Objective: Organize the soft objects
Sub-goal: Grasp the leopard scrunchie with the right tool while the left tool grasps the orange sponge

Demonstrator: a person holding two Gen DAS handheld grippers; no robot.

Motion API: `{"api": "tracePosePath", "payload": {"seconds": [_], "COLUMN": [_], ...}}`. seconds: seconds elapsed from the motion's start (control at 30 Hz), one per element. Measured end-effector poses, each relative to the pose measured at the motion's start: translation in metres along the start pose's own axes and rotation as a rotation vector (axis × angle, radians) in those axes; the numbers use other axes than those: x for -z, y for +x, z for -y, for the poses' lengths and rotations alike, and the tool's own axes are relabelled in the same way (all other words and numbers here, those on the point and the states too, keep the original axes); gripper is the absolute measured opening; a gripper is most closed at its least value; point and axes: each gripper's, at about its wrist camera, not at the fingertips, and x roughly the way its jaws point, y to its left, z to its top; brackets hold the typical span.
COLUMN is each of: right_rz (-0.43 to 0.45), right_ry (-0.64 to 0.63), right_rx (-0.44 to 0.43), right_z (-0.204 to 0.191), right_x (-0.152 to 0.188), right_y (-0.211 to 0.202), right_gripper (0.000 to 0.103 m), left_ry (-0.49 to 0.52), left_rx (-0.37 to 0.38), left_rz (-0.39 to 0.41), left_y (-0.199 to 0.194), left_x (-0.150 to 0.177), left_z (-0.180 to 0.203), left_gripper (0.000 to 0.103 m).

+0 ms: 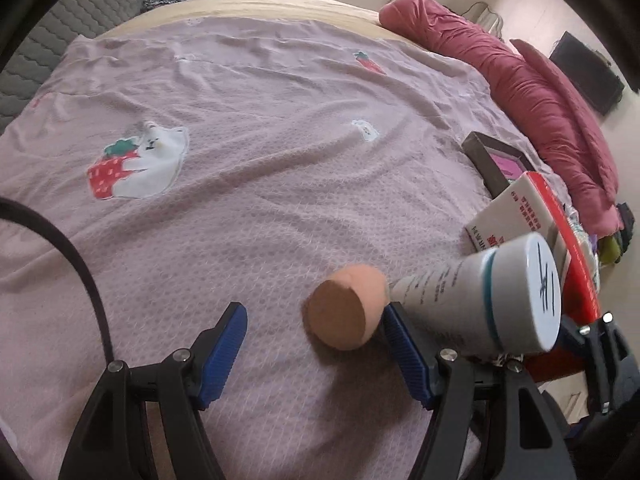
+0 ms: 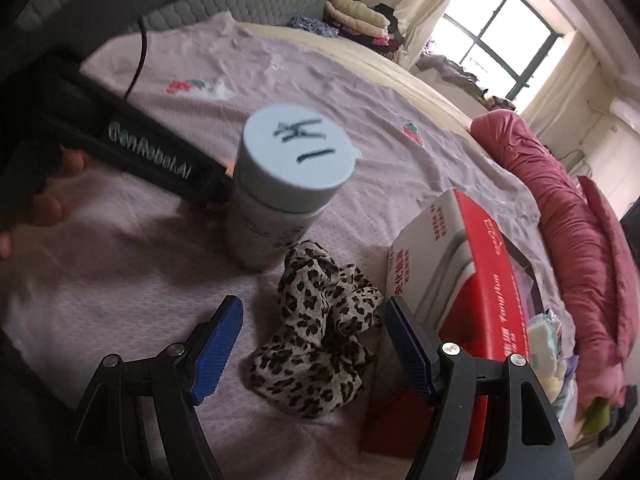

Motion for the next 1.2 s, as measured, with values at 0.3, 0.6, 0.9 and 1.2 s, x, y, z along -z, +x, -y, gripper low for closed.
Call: {"api": "tracePosePath", "payload": {"seconds": [0.3, 0.6, 0.9, 1.2], "right_rz": [-0.034, 0.046, 0.151, 0.265], "right_ry": [-0.080, 0.064, 0.137, 0.241], "right_rx": [0.043, -0.050, -0.066, -0.065], "right_z": [-0.005, 0.042, 0.063, 0.091], "right_x": [0.005, 0.004, -0.001, 0.006], "right_y": [0.032, -0.011, -0.056, -0.103], "right_gripper": [0.024, 0.016, 0.015, 0.015], "left_ry": [-0.034, -0.080, -0.088, -0.094], "left_rx": [0.099, 0.192, 0.123, 0.074], "left_rz": [0.021, 0.022, 0.095, 0.228], "left_y": [0.013, 0.016, -0.018, -0.097], "left_x": [-0.007, -0.008, 0.003, 0.005], "left_z": [-0.010, -0.006, -0.002, 0.011], "left_gripper": [0.072, 0.037, 0.037, 0.037]}}
